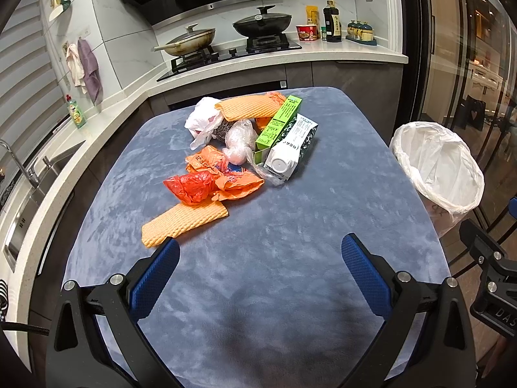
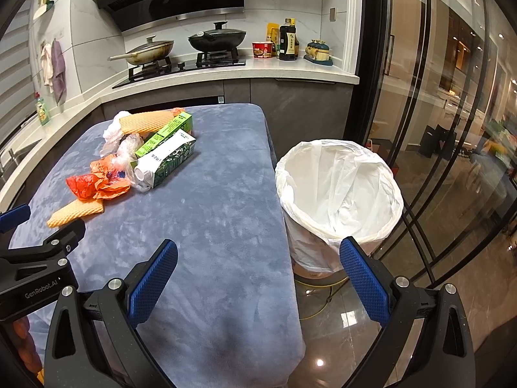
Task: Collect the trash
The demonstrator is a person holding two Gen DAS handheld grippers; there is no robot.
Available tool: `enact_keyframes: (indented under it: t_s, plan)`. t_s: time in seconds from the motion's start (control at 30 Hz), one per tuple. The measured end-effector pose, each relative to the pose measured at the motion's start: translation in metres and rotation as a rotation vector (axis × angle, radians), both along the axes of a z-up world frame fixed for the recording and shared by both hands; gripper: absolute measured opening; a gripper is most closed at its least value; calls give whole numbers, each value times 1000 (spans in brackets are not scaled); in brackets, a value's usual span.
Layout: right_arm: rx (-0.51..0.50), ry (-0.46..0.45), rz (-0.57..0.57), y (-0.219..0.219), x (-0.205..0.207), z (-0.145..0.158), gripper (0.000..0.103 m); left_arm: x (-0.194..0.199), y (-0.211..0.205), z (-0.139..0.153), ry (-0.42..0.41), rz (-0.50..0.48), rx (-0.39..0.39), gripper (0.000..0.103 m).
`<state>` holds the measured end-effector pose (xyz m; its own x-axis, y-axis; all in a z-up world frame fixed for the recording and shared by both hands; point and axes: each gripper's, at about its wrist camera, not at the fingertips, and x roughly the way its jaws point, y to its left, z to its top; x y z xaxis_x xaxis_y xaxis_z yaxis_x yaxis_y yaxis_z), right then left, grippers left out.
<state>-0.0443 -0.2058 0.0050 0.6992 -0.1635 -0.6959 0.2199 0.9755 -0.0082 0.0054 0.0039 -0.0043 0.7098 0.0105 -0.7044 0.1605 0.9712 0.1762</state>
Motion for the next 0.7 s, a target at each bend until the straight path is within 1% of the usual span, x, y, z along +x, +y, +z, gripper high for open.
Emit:
enact_keyframes:
  t_s: [0.07, 0.1, 0.13, 0.17, 0.7]
  plan:
    - [1, 1, 1, 0, 0, 0, 96, 0, 0, 0, -1, 1, -1, 96]
    - [2, 2, 2, 0, 0, 0, 96, 1, -1, -1, 24, -12, -5, 96]
    - [2, 2, 1, -1, 0, 1, 96, 2, -2, -1, 25, -12, -5, 96]
    - [1, 1, 1, -2, 0, 1, 96, 0, 0, -1, 1, 1, 0, 96]
    - [-1, 3, 4, -1, -1, 2, 96, -1, -4, 3, 3, -3, -3, 96]
